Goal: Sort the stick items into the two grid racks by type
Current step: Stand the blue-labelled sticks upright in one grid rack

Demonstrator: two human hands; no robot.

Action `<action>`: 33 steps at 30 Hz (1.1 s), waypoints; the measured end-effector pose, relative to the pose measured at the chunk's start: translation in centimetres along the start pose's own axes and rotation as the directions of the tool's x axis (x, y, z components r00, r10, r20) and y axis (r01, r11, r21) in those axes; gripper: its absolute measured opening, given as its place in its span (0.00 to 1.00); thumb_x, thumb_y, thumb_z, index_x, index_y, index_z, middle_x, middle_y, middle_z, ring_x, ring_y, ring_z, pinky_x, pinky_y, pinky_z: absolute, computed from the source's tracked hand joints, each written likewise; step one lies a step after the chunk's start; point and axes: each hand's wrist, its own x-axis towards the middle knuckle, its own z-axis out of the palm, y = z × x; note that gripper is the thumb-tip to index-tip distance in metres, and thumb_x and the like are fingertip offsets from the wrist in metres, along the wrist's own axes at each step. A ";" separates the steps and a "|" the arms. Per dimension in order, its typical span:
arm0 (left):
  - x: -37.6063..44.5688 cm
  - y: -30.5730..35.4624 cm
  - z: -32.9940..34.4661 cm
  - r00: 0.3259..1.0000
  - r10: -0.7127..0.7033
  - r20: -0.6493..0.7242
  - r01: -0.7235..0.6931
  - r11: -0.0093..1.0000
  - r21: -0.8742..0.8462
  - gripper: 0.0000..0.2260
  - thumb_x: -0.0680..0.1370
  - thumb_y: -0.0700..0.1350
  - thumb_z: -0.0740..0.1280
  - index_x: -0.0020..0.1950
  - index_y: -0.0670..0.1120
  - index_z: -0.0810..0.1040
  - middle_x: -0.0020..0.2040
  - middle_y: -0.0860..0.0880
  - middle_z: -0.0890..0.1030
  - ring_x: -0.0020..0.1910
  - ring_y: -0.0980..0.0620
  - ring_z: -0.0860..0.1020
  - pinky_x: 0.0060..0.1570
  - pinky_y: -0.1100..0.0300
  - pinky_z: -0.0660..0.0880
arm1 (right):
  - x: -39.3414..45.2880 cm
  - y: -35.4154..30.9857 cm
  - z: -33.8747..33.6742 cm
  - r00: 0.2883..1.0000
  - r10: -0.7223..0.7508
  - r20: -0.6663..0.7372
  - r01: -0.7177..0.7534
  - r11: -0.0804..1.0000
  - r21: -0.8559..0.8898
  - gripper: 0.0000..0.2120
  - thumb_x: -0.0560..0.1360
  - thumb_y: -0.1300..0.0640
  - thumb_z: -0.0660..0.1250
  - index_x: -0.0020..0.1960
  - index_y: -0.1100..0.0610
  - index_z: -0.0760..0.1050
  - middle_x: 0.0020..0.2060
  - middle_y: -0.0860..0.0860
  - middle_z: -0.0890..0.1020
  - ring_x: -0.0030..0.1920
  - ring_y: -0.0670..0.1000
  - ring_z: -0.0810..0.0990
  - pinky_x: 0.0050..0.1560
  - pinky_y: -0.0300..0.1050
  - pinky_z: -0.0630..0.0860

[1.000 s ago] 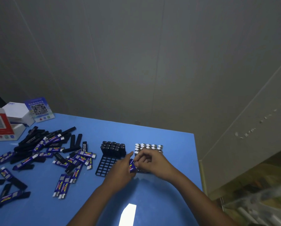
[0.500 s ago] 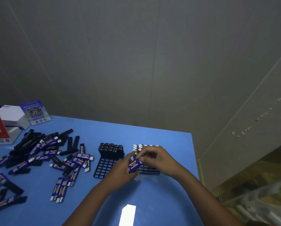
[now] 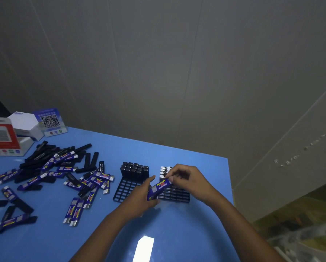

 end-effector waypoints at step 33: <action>0.5 -1.4 -0.3 0.998 -0.060 -0.022 0.061 0.998 0.031 0.36 0.76 0.47 0.72 0.79 0.54 0.55 0.51 0.56 0.76 0.46 0.64 0.77 0.43 0.72 0.71 | 1.6 3.8 -2.0 0.947 -0.111 -0.303 -0.067 0.850 -0.522 0.06 0.77 0.53 0.71 0.44 0.48 0.75 0.33 0.45 0.78 0.37 0.46 0.77 0.37 0.34 0.71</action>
